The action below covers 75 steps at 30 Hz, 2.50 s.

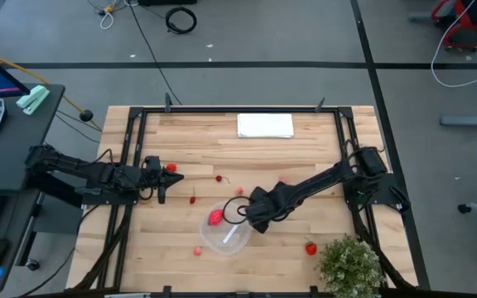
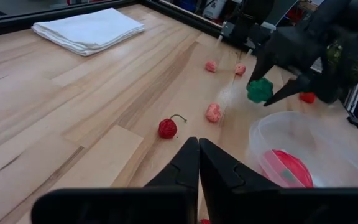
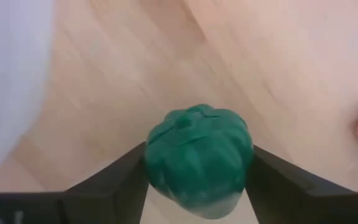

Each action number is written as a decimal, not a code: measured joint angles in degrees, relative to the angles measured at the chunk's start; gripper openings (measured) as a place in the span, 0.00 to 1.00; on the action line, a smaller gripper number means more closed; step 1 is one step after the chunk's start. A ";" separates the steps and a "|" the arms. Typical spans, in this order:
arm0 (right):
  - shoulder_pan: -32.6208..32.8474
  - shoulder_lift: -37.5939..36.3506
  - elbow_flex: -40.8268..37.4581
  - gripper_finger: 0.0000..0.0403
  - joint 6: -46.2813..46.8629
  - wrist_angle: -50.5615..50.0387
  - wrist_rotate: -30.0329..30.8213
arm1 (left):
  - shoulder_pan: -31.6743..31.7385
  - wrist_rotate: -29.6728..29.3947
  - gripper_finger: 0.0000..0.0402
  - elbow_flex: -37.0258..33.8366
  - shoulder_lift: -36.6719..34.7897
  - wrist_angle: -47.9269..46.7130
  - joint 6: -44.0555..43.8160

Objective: Pick and placing Produce into tupperware
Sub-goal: Put the green bell pepper into the transparent bin, then put the red strawberry into the transparent bin

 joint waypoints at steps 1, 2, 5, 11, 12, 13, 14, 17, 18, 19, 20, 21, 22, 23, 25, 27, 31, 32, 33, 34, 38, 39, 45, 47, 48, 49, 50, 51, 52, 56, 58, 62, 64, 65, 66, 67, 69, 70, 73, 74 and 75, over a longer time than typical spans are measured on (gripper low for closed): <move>0.00 -0.56 0.00 0.58 -0.19 1.26 0.00 | 0.00 0.01 0.05 0.00 0.00 0.01 0.02; 0.00 -1.22 0.00 0.57 -0.36 2.79 0.10 | 0.00 0.01 0.05 0.00 0.00 0.02 0.00; 0.08 -3.93 0.00 0.57 -1.82 6.45 1.04 | 0.01 0.00 0.05 0.00 0.00 0.02 0.00; 0.11 -8.75 0.03 0.59 -7.60 17.34 5.50 | 0.00 0.00 0.03 -0.01 0.00 0.02 0.00; 0.11 -9.15 0.10 0.59 -9.23 20.07 5.97 | 0.00 0.00 0.03 -0.02 0.00 0.02 -0.02; 0.11 -9.33 0.11 0.59 -11.09 22.88 6.28 | -0.01 0.00 0.03 -0.01 0.00 0.02 -0.02; 0.09 -9.32 0.11 0.59 -12.91 25.56 6.13 | 0.01 0.01 0.03 0.00 0.00 0.02 -0.02; 0.15 -7.32 0.11 0.59 -17.62 33.71 1.70 | 0.01 0.00 0.05 0.00 0.00 0.02 -0.07; 0.33 -6.09 0.11 0.59 -18.18 36.04 0.18 | 0.01 0.00 0.05 0.00 0.00 0.02 -0.07; 0.53 -4.63 0.11 0.59 -18.54 38.42 -0.97 | 0.01 0.00 0.05 0.00 0.00 0.02 -0.07; 0.66 -3.13 0.11 0.59 -19.15 40.64 -1.80 | 0.01 0.00 0.06 0.00 0.00 0.02 -0.08; 0.87 -1.83 0.11 0.59 -19.85 41.64 -2.54 | 0.00 0.01 0.06 -0.01 0.00 0.02 -0.11; 1.04 -0.62 0.11 0.59 -20.82 42.06 -3.00 | 0.00 0.00 0.06 -0.02 0.00 0.02 -0.11; 1.07 0.42 0.11 0.60 -22.08 42.47 -3.18 | 0.00 0.01 0.06 -0.02 0.00 0.00 -0.12; 1.31 1.89 0.11 0.60 -26.18 41.98 -3.09 | 0.01 0.00 0.05 -0.02 0.00 0.02 -0.17; 1.33 2.87 0.11 0.62 -30.48 41.80 -2.72 | 0.01 0.02 0.04 -0.02 0.00 0.00 -0.17; 1.14 2.86 0.11 0.66 -33.07 41.60 -2.69 | 0.00 0.02 0.03 -0.02 0.00 0.02 -0.04; 1.04 2.61 0.11 0.67 -33.15 41.33 -2.60 | 0.00 0.02 0.03 -0.02 0.00 0.02 -0.04; 0.90 2.51 0.11 0.68 -33.32 41.23 -2.39 | 0.00 0.00 0.03 -0.02 0.00 0.02 -0.04; 0.76 2.45 0.11 0.69 -33.64 41.53 -2.24 | 0.00 0.02 0.04 -0.02 0.00 0.02 -0.04; 0.04 2.45 0.11 0.72 -34.56 41.25 0.44 | -0.01 0.26 0.06 -0.02 0.00 -0.07 -1.91; -0.22 2.45 0.11 0.72 -34.66 41.34 1.19 | 0.01 0.64 0.06 0.00 0.00 -0.09 -2.25; -3.17 -0.01 0.11 0.72 -38.67 41.24 3.02 | 1.06 0.28 0.09 -0.13 0.00 0.92 2.11; -4.23 -1.24 0.23 0.71 -39.49 41.12 3.32 | 2.48 0.15 0.12 0.09 0.00 0.63 5.69; -4.68 -1.84 0.22 0.71 -39.86 40.65 3.62 | 3.25 0.17 0.14 0.46 0.05 -0.04 6.99; -5.17 -2.70 0.22 0.71 -40.02 40.85 3.62 | 4.04 0.12 0.16 1.15 0.29 -0.97 7.70; -5.42 -3.50 0.22 0.71 -40.09 40.50 3.70 | 4.85 0.10 0.19 1.80 0.37 -2.66 8.18; -5.78 -4.30 0.22 0.71 -40.08 40.26 3.84 | 5.76 0.12 0.22 2.28 0.33 -5.24 7.91; -6.11 -5.06 0.22 0.70 -40.11 40.27 3.83 | 6.73 0.12 0.25 2.88 0.50 -8.57 6.47; -6.75 -6.95 0.22 0.70 -40.71 40.11 3.96 | 9.60 0.16 0.38 3.80 1.98 -17.78 -2.49; -6.80 -7.60 0.22 0.70 -41.75 39.83 4.17 | 10.55 1.17 0.43 3.70 3.72 -17.16 -3.77; -6.80 -7.96 0.22 0.70 -42.51 38.78 4.11 | 11.80 1.47 0.49 3.69 7.45 -17.35 -4.40; -6.80 -7.98 0.22 0.70 -42.59 38.61 4.11 | 12.54 1.48 0.49 3.69 9.25 -17.54 -6.79; -6.80 -7.97 0.22 0.70 -42.61 38.60 4.11 | 12.79 1.51 0.49 3.69 10.21 -17.76 -8.29; -6.80 -7.97 0.22 0.70 -42.62 38.57 4.11 | 12.97 1.59 0.49 3.69 11.07 -17.85 -9.71; -6.81 -7.97 0.22 0.70 -42.63 38.57 4.11 | 12.98 1.61 0.48 3.69 11.88 -17.89 -10.77; -7.00 -7.98 0.22 0.70 -43.07 38.54 4.11 | 12.93 1.97 0.46 3.69 13.26 -17.95 -11.27; -7.04 -7.98 0.22 0.70 -43.19 38.54 4.11 | 12.93 2.09 0.44 3.74 13.85 -18.05 -11.20; -7.06 -7.98 0.22 0.70 -43.23 38.54 4.11 | 12.93 2.28 0.41 4.93 14.92 -18.91 -11.13; -7.06 -7.98 0.22 0.70 -43.23 38.51 4.11 | 12.93 2.08 0.40 5.59 15.10 -19.89 -11.15; -7.06 -7.98 0.22 0.70 -43.23 38.45 4.11 | 12.93 2.20 0.39 6.48 15.13 -20.88 -11.15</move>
